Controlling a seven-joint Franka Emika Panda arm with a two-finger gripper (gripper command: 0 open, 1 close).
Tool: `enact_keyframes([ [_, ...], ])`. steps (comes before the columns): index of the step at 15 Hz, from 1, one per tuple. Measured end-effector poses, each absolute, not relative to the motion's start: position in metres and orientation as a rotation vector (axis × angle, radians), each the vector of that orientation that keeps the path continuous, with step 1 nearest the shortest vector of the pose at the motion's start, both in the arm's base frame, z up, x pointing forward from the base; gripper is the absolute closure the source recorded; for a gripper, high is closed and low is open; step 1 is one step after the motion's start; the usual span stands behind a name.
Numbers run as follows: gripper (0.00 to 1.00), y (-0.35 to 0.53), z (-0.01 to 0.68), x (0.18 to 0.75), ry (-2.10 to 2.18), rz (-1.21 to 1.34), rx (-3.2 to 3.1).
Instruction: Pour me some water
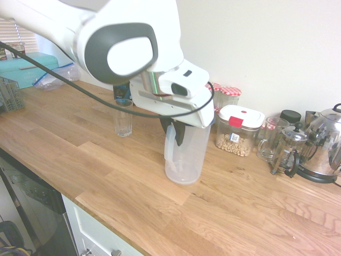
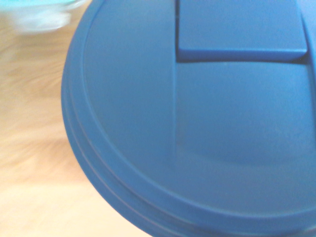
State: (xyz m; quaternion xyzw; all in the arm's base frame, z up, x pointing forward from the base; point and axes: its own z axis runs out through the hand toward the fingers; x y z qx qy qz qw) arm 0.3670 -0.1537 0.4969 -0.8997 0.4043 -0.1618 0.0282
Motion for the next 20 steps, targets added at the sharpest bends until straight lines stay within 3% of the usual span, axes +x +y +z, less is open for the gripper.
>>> enact_keyframes([
  [4,1.00,-0.118,0.593,0.330,0.966,-0.522,-2.883],
  [8,1.00,-0.038,0.635,0.367,0.606,-0.496,-3.020],
  [13,1.00,0.042,0.621,0.422,0.230,-0.396,-3.257],
  [20,1.00,0.101,0.550,0.462,-0.247,-0.085,-3.593],
])
